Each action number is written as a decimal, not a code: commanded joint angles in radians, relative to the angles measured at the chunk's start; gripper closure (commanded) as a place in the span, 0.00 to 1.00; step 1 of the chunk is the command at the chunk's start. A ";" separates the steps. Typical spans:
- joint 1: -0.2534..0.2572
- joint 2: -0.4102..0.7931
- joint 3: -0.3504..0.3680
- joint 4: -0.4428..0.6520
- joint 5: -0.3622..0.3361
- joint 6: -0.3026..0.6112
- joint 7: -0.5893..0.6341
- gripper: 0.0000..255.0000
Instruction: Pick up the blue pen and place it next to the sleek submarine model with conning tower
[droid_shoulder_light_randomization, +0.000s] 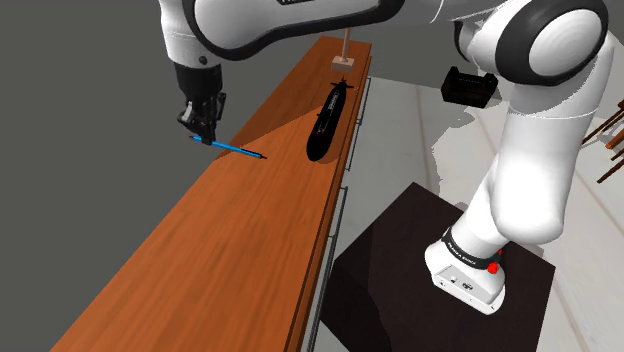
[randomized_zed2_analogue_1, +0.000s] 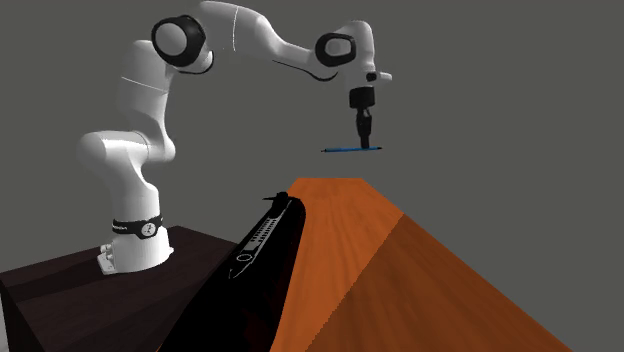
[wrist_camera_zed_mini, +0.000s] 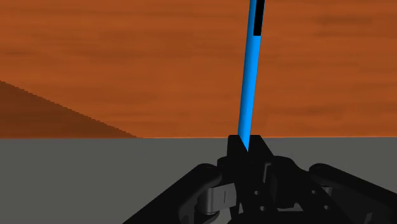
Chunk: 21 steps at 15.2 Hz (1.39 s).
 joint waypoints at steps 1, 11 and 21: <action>-0.039 -0.038 -0.008 -0.052 0.021 0.017 -0.046 1.00; -0.206 -0.195 -0.078 -0.249 0.114 0.067 -0.291 1.00; -0.262 -0.219 -0.117 -0.357 0.136 0.150 -0.392 1.00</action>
